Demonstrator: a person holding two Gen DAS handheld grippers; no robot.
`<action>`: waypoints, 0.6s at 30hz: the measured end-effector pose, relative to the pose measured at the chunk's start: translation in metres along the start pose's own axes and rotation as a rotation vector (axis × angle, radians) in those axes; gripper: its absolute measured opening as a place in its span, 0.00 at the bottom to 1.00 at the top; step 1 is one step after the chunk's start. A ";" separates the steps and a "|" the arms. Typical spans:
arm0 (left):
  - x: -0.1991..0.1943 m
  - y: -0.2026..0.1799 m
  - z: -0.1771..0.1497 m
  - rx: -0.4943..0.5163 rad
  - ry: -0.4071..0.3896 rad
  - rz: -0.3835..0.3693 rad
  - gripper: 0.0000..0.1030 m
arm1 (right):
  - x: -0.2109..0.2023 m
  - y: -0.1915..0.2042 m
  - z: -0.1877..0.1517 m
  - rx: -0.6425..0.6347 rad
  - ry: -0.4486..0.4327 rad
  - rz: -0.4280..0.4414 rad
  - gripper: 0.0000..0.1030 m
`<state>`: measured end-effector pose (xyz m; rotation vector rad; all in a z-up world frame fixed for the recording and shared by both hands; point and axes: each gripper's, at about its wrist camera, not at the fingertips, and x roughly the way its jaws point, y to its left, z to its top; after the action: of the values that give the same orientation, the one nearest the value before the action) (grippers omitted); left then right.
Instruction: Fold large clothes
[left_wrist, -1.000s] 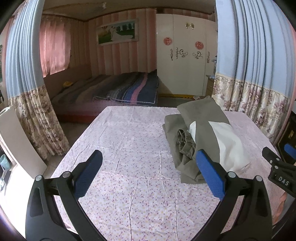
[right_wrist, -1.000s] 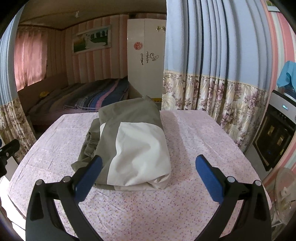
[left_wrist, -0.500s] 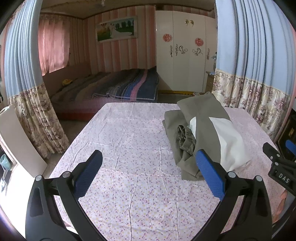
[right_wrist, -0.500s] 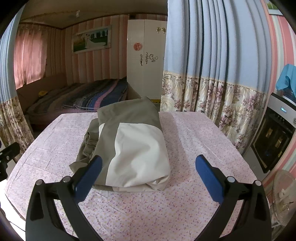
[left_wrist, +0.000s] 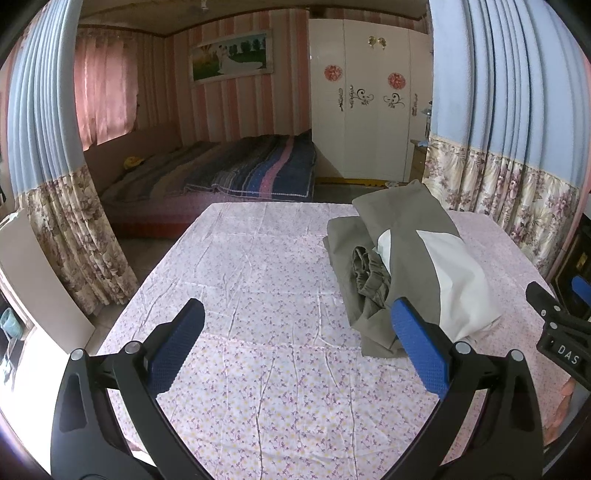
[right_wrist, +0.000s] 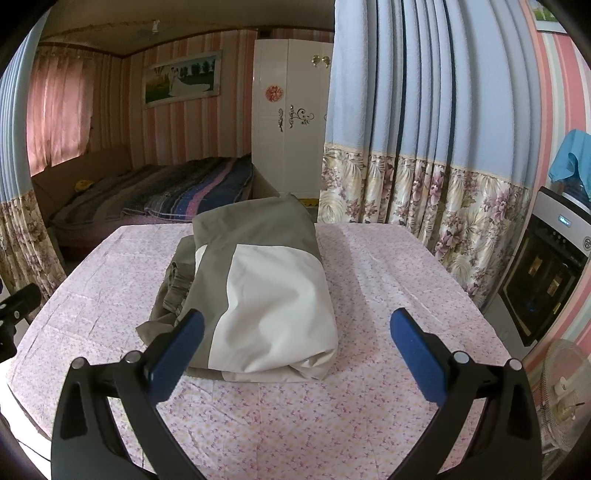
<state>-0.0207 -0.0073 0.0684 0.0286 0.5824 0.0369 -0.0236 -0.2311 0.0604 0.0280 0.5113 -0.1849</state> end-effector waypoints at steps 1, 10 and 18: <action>0.000 0.000 0.000 0.003 0.001 -0.001 0.97 | 0.000 0.000 0.000 -0.003 0.000 -0.002 0.98; -0.001 -0.009 -0.002 0.053 0.008 -0.027 0.97 | 0.000 -0.003 -0.001 -0.011 -0.003 -0.017 0.98; -0.003 -0.013 -0.001 0.058 0.001 0.001 0.97 | 0.001 -0.003 -0.001 -0.012 0.000 -0.017 0.98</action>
<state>-0.0234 -0.0204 0.0682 0.0853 0.5847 0.0210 -0.0243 -0.2343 0.0589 0.0114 0.5126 -0.1986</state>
